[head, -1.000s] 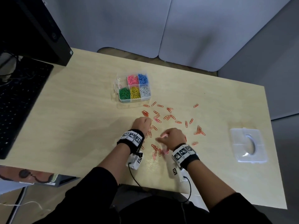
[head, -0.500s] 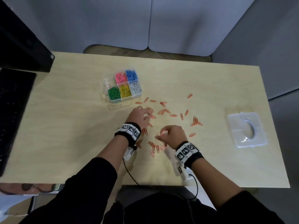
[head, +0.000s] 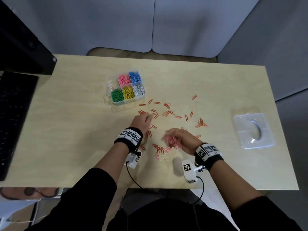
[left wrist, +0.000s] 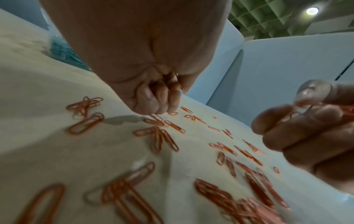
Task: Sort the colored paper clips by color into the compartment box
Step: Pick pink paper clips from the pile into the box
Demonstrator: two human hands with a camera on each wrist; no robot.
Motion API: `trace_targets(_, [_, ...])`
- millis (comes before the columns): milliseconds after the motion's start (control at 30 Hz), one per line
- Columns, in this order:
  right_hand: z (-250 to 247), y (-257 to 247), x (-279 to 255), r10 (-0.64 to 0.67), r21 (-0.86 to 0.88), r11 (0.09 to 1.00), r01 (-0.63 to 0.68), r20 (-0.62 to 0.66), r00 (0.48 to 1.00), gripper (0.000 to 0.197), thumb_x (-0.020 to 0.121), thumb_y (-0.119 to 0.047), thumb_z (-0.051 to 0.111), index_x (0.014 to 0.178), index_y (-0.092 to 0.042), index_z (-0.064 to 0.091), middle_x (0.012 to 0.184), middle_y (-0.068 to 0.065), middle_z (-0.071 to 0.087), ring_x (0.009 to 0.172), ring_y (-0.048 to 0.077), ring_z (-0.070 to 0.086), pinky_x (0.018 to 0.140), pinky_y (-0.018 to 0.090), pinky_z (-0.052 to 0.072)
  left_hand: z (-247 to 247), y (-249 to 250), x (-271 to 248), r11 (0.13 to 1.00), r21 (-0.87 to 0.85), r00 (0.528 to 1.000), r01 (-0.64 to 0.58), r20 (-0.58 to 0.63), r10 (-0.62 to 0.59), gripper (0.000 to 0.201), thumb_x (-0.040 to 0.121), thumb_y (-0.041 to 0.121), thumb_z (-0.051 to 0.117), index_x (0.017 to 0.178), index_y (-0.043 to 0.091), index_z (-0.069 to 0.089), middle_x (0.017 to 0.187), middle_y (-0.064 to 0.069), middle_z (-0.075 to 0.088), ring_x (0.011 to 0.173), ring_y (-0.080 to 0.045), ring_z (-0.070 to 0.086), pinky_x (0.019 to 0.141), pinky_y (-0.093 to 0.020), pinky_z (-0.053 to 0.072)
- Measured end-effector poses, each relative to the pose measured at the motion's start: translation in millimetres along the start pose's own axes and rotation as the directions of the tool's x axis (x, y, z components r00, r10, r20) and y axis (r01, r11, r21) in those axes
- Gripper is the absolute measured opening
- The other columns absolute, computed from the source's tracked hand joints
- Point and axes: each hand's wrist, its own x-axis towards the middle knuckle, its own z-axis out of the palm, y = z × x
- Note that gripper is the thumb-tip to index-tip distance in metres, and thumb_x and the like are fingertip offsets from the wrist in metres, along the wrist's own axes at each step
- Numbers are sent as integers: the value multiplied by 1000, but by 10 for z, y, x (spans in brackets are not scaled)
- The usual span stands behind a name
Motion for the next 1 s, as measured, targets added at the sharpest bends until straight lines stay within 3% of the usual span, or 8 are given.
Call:
trace_targets(200, [-47,126,-192,125,5,992,-126,130,984,7,85,-17,60,85,-11,63,65,3,47,50,11,39,44,18,26,102,-80,-391,992,-87,988,87,137,-75,22,99,13,44,110,22,60,80,-4,70,76,-22,67,71,-29,52])
trace_targets(300, [-49,254,-192,87,-247,965,-86,-7,996,26,89,-31,68,68,-17,67,62,2,47,50,11,36,43,18,28,117,-69,-618,982,-20,973,189,141,-184,29,97,15,41,90,17,69,86,-2,72,73,-24,66,70,-36,55])
trace_targets(400, [-81,343,-147,-142,-716,698,-2,-141,980,29,73,-44,83,77,-17,74,69,3,66,57,8,53,54,21,46,135,-42,-849,950,182,958,254,91,-273,33,88,35,54,71,10,66,72,-5,70,61,-20,60,64,-33,54])
trace_targets(500, [-40,411,-123,-321,-919,393,-42,-179,930,31,68,-46,86,85,-24,73,79,-12,68,67,0,62,65,18,51,220,6,-1065,907,287,946,308,12,-325,36,76,50,72,68,15,68,66,1,67,63,-16,64,64,-27,55])
trace_targets(700, [98,592,-93,-426,-954,296,-51,-179,887,18,86,-35,72,75,-21,72,75,-7,71,69,10,67,72,31,60,498,-2,-1208,895,131,903,426,-131,-410,21,79,36,78,65,20,76,70,7,72,71,-13,69,74,-26,58])
trace_targets(867, [157,500,-9,-275,-996,2,-94,-91,957,27,96,-34,57,86,-12,68,82,4,68,75,20,64,73,31,56,617,68,-1254,884,88,879,460,-185,-439,17,84,30,74,71,19,76,78,5,74,75,-16,70,77,-26,57])
trace_targets(933, [94,408,-60,-232,-999,35,-40,-47,972,28,97,-30,54,90,-7,68,84,7,67,76,21,62,70,28,49,661,109,-1278,880,93,868,467,-237,-436,18,81,36,77,76,18,75,81,5,73,78,-18,69,78,-28,57])
trace_targets(1000, [-103,324,-159,-204,-958,284,48,-12,979,27,96,-30,59,93,-5,70,86,7,72,75,20,65,72,28,52,683,143,-1294,873,113,866,474,-241,-439,16,82,32,76,78,17,75,84,0,73,81,-22,69,76,-27,55])
